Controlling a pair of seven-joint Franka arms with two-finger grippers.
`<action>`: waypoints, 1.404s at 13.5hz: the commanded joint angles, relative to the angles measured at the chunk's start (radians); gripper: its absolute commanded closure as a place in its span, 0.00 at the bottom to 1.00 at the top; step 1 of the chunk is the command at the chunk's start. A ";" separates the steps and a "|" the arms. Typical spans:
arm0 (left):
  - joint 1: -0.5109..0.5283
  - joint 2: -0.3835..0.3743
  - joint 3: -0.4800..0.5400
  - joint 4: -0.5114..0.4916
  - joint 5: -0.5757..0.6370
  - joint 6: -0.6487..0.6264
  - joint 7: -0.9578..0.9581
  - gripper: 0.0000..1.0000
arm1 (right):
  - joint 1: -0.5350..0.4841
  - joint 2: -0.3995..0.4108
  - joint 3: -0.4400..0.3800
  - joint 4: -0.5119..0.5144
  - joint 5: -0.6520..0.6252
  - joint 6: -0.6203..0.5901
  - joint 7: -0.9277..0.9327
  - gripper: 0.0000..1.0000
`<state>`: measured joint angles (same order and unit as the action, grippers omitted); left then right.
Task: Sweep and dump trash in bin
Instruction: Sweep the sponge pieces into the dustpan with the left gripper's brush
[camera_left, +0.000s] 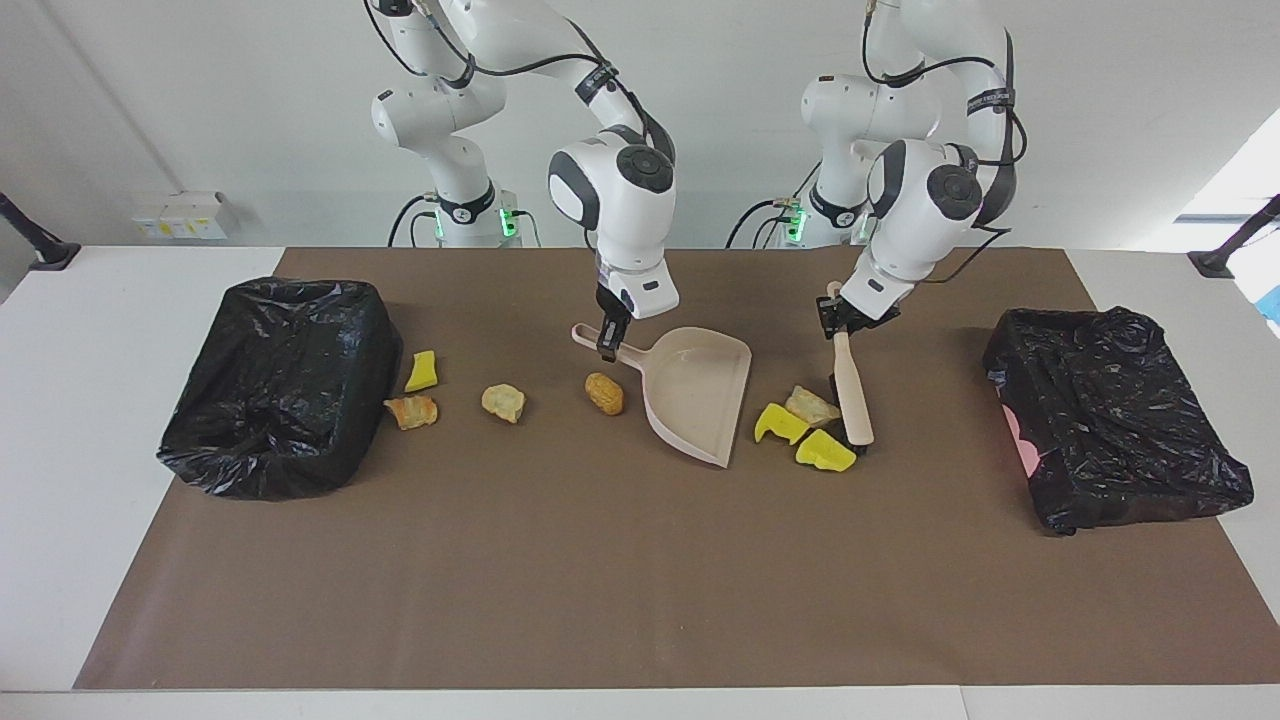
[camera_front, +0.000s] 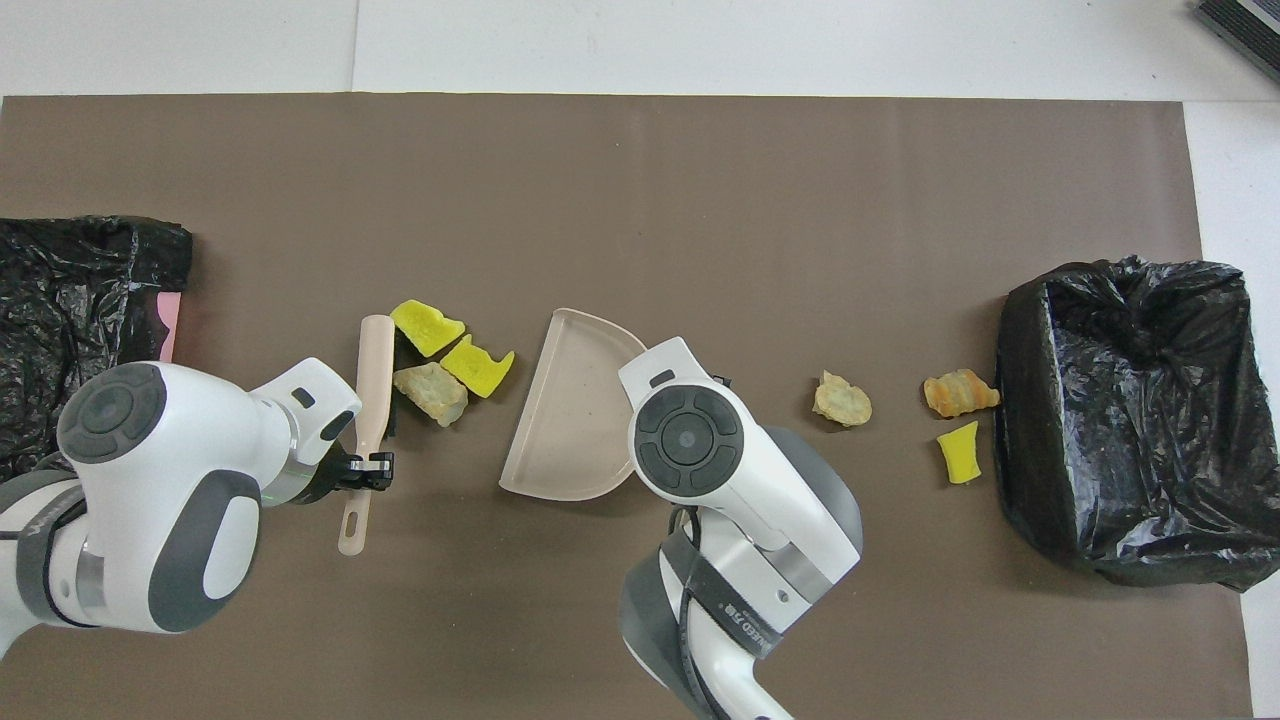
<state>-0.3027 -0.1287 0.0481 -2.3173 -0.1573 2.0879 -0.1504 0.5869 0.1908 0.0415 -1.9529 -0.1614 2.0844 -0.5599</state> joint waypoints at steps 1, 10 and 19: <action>0.043 0.038 0.019 0.139 -0.011 -0.095 0.070 1.00 | -0.007 -0.002 0.003 -0.001 -0.015 0.019 -0.029 1.00; 0.125 0.230 0.015 0.216 -0.004 0.035 0.310 1.00 | -0.007 -0.001 0.003 0.000 -0.018 0.011 -0.063 1.00; -0.056 0.135 0.009 0.070 -0.099 0.024 0.209 1.00 | 0.004 -0.005 0.001 0.017 -0.024 -0.072 -0.058 1.00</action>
<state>-0.2996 0.0615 0.0451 -2.1895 -0.2156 2.1108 0.1077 0.5921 0.1914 0.0414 -1.9453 -0.1627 2.0380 -0.5949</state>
